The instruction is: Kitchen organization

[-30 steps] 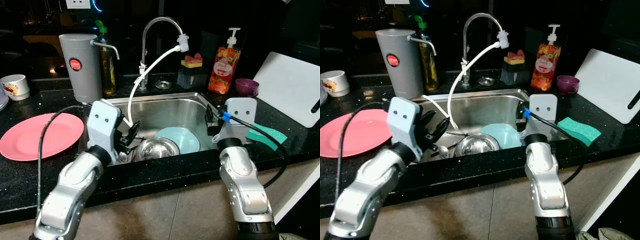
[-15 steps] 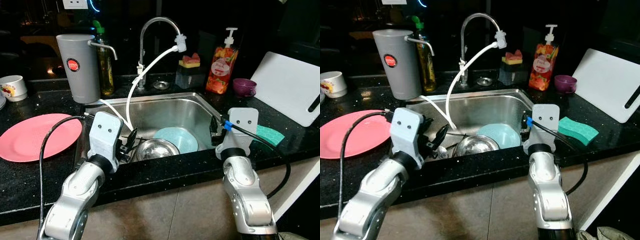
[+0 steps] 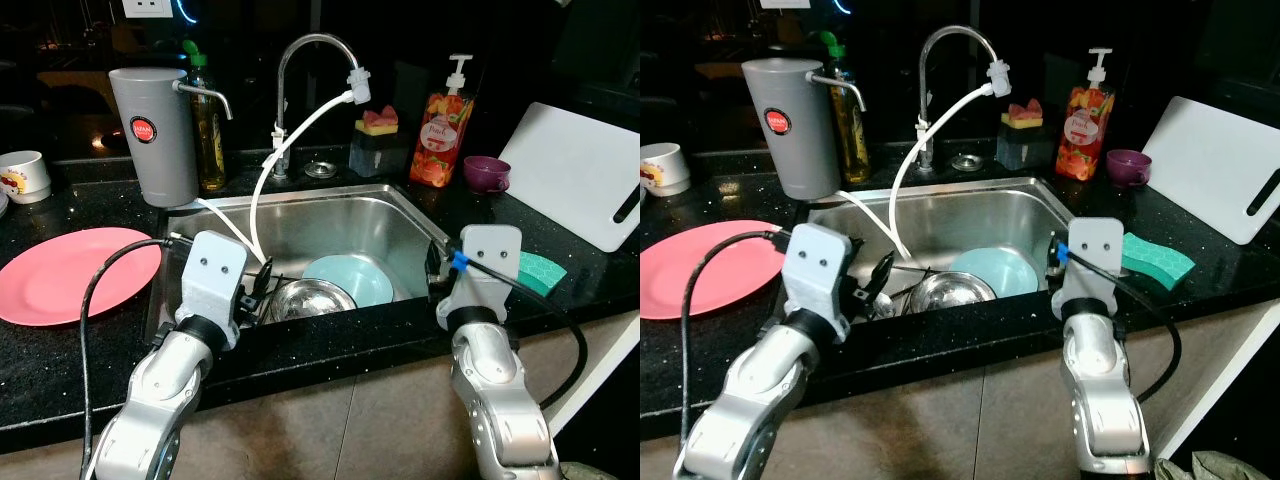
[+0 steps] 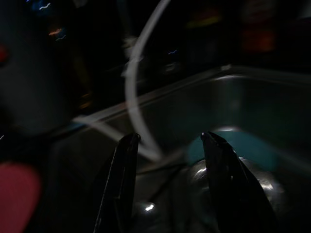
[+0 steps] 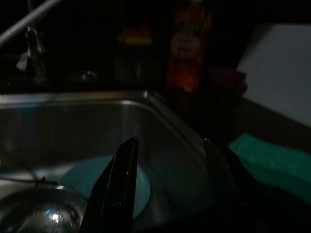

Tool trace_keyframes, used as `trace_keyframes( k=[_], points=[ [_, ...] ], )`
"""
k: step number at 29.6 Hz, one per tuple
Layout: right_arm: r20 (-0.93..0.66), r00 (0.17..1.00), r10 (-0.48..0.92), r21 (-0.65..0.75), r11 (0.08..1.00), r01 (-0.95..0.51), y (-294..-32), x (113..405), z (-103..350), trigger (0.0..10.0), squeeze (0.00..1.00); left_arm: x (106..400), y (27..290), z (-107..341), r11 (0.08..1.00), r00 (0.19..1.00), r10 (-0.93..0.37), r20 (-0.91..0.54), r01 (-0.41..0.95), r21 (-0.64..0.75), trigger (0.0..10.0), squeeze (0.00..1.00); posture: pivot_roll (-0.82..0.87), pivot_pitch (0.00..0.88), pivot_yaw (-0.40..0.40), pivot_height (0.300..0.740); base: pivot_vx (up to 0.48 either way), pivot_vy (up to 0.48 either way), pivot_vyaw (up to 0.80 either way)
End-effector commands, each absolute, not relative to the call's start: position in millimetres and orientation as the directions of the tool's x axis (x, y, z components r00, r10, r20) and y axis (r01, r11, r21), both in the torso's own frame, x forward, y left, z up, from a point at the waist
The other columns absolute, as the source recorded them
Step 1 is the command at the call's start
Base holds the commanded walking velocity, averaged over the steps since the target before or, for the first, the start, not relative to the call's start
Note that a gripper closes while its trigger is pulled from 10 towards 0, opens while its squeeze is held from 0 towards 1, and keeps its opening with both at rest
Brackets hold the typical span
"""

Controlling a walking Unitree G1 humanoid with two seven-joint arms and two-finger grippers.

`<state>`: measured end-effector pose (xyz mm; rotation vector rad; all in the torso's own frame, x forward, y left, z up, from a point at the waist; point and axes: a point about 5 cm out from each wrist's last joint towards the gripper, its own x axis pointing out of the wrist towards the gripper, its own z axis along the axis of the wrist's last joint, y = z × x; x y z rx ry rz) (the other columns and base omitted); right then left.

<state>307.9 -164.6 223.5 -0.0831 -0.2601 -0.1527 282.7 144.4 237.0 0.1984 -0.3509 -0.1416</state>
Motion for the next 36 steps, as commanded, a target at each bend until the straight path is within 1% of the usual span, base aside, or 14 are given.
trace_keyframes(
  k=[1,6,11,21,27,30,31,36],
  points=[
    [0.242,0.961,-0.133,-0.06,0.987,0.151,-163,305,218,10.0,0.0,281,153,234,0.978,0.938,-0.113,0.328,0.047,0.202,10.0,0.0,0.1,0.098,-0.037,0.74,0.0,0.0,0.0],
    [0.202,0.97,-0.135,-0.032,0.989,0.145,-164,303,209,10.0,0.0,279,162,225,0.985,0.952,-0.064,0.299,0.012,0.173,10.0,0.0,0.1,0.091,-0.047,0.74,0.0,0.0,0.0],
    [0.165,0.978,-0.127,-0.054,0.989,0.137,-169,296,199,10.0,0.0,279,171,222,0.987,0.956,-0.022,0.293,-0.027,0.16,10.0,0.0,0.11,0.085,-0.055,0.74,0.0,0.0,0.0],
    [0.154,0.98,-0.13,-0.083,0.986,0.144,-177,292,194,10.0,0.0,280,166,221,0.983,0.954,-0.039,0.297,-0.016,0.181,10.0,0.0,0.1,0.077,-0.042,0.74,0.0,0.0,0.0],
    [0.127,0.987,-0.101,-0.114,0.987,0.115,-178,282,184,10.0,0.0,279,166,218,0.98,0.955,-0.054,0.291,-0.005,0.199,10.0,0.0,0.1,0.069,-0.033,0.74,0.0,0.0,0.0],
    [0.118,0.987,-0.112,-0.114,0.985,0.126,-181,280,182,10.0,0.0,279,167,218,0.98,0.956,-0.053,0.288,-0.006,0.201,10.0,0.0,0.1,0.066,-0.033,0.74,0.0,0.0,0.0],
    [0.125,0.983,-0.135,-0.103,0.984,0.149,-184,282,183,10.0,0.0,280,167,218,0.979,0.956,-0.052,0.289,-0.008,0.202,10.0,0.0,0.1,0.066,-0.033,0.74,0.0,0.0,0.0],
    [0.143,0.977,-0.157,-0.086,0.982,0.171,-185,287,188,10.0,0.0,282,165,218,0.979,0.955,-0.055,0.293,-0.005,0.202,10.0,0.0,0.1,0.059,-0.031,0.74,0.0,0.0,0.0]
  ],
)
